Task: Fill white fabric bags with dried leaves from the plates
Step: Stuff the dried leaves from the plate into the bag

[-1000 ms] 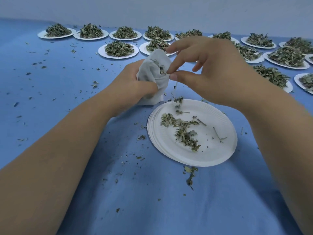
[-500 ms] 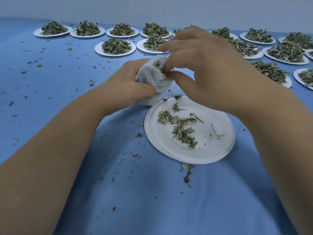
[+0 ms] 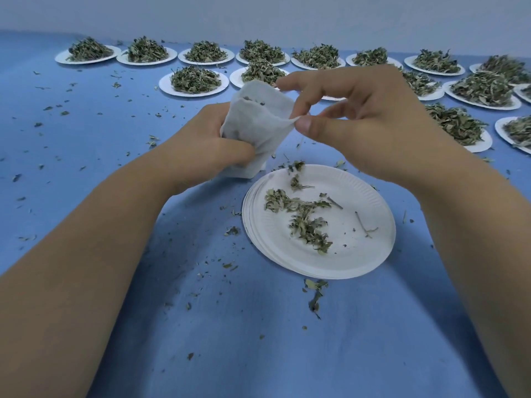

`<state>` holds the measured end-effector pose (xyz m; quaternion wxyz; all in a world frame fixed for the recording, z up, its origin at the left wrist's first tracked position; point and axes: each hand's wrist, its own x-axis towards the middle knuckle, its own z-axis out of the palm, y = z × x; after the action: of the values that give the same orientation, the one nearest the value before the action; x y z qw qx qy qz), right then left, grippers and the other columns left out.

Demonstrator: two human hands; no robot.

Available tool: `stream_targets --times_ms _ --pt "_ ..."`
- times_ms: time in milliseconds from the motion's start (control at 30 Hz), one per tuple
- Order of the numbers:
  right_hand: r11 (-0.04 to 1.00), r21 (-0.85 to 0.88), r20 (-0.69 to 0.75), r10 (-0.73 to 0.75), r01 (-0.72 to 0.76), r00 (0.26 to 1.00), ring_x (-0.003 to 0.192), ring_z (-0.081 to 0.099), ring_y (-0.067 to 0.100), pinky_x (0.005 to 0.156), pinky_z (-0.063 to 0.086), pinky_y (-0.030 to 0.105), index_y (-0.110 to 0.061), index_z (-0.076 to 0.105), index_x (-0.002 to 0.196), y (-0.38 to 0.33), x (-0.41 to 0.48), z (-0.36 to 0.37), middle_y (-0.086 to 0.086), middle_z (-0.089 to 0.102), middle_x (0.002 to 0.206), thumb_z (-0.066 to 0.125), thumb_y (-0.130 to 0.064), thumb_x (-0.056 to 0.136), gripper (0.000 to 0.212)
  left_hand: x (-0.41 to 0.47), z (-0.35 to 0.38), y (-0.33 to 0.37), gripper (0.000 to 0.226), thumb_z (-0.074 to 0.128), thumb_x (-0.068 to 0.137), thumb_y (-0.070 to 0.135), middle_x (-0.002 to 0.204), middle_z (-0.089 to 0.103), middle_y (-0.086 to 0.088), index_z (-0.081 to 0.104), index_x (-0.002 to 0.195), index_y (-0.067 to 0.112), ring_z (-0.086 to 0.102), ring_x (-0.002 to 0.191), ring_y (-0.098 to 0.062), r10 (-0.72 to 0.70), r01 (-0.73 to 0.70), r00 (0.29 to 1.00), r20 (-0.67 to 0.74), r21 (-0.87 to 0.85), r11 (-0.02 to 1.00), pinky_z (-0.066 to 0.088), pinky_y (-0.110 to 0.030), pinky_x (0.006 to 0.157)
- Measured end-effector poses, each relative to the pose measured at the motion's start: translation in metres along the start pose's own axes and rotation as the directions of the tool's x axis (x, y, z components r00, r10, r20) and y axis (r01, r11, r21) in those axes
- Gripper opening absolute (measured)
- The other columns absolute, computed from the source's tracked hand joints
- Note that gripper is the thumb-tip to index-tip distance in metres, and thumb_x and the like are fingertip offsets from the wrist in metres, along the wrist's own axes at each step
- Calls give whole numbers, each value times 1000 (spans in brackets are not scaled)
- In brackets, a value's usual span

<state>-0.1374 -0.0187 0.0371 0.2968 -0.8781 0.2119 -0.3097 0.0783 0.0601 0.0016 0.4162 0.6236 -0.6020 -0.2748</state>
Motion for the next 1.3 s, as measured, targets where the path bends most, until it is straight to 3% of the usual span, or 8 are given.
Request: stream_targets --times_ms 167,300,433,667,1000,1133,1200,1300 --pt "997 -68 -1 -42 42 999 122 59 -1 94 53 36 -15 70 99 -4 -2 3 -17 66 129 60 -3 87 19 -1 -1 -2 41 59 68 17 85 55 -9 59 104 -2 50 80 -16 -22 22 1000 -6 13 1000 40 -37 74" --pt "999 -39 -179 -33 26 983 63 56 -1 59 41 16 -10 68 91 -6 -6 -6 -9 71 90 56 -5 85 14 0 -2 -2 40 61 68 20 94 66 -5 64 108 20 58 84 -12 -39 38 996 -79 -16 999 46 -30 77" --pt "959 -280 20 56 -49 998 70 55 -14 62 36 2 -30 68 84 2 -21 -6 -15 66 85 64 -26 91 9 1 1 1 39 68 65 28 87 67 26 58 100 42 63 79 7 -43 34 987 -153 -61 998 50 -17 69" --pt "950 -207 65 252 -234 966 109 60 -8 81 49 20 -37 52 115 14 -18 17 -22 62 120 74 -65 77 53 -5 9 8 39 63 68 18 77 55 -1 58 102 0 51 72 -13 33 -36 996 -86 -31 999 43 -21 61" --pt "978 55 -3 200 -200 980 38 40 7 43 36 12 -23 82 86 17 -20 23 -16 54 47 76 -34 92 14 -8 1 14 46 64 68 8 92 66 -14 61 113 -1 67 99 -39 -6 -45 979 -204 -245 968 54 -54 91" --pt "973 -5 50 231 -231 972 79 73 8 75 58 23 -38 80 99 22 -22 20 -5 79 94 72 -43 91 12 -5 -3 11 43 64 66 4 88 69 -9 63 110 3 71 92 -29 -39 -49 968 -249 -338 940 59 -45 83" --pt "970 -140 91 210 -197 973 94 55 -26 86 41 -2 -43 74 111 24 -21 21 -21 73 111 68 -47 93 19 -5 -1 10 44 65 67 6 93 68 -13 63 111 1 68 97 -36 -29 -33 974 -227 -267 963 55 -53 90" --pt "954 -262 183 195 -143 964 98 50 -26 84 31 -8 -39 71 121 27 -21 24 -26 68 112 66 -42 97 25 -3 7 7 43 63 69 14 89 63 -12 62 110 0 61 82 -25 -14 -8 980 -199 -110 994 53 -41 78"
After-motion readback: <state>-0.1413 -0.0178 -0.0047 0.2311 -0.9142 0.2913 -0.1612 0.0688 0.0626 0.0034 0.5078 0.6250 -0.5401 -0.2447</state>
